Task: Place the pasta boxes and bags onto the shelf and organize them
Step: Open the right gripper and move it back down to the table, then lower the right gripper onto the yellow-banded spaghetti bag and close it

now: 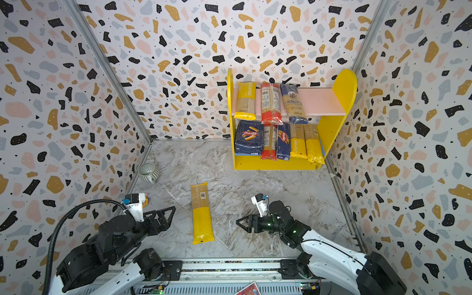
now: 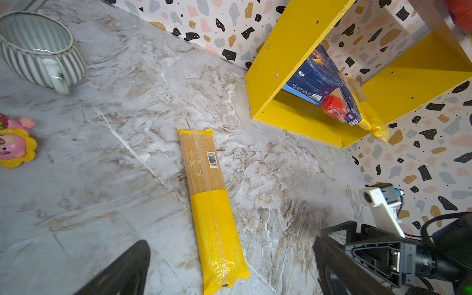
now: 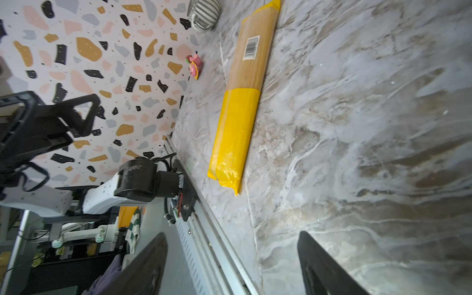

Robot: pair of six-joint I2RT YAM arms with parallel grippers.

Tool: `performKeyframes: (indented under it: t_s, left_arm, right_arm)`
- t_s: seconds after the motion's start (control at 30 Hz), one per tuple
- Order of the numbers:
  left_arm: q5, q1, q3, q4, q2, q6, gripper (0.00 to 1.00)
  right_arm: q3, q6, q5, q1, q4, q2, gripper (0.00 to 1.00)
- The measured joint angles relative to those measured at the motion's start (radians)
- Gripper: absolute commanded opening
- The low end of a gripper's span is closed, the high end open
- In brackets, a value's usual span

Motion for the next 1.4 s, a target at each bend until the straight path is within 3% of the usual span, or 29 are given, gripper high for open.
performKeyframes:
  t_s: [0.2,0.47,0.57,0.7,1.0,1.17,1.4]
  left_arm:
    - [0.0,0.0,-0.015,-0.001,0.0,0.0,0.99]
    - [0.0,0.0,-0.018,-0.001,0.004,0.003,1.0]
    - [0.0,0.0,-0.018,-0.004,0.004,0.003,1.0]
    - [-0.003,0.0,-0.017,-0.016,-0.004,0.004,1.0]
    - [-0.039,0.0,0.059,-0.104,-0.061,0.002,1.0]
    - [-0.053,0.0,0.074,-0.142,-0.094,0.002,0.99]
    - [-0.059,0.0,0.09,-0.187,-0.12,-0.001,1.0]
  right_arm:
    - [0.051,-0.018,0.035,0.039,0.09,0.195,0.8]
    - [0.203,-0.084,0.124,0.098,0.106,0.341,0.82]
    - [0.297,-0.13,0.211,0.17,0.058,0.421,0.84]
    - [0.423,-0.17,0.321,0.263,-0.005,0.548,0.95]
    - [0.796,-0.2,0.597,0.467,-0.238,0.886,0.99]
    - [1.011,-0.199,0.762,0.533,-0.393,1.058,0.99]
    - [1.21,-0.151,0.951,0.54,-0.584,1.197,0.99]
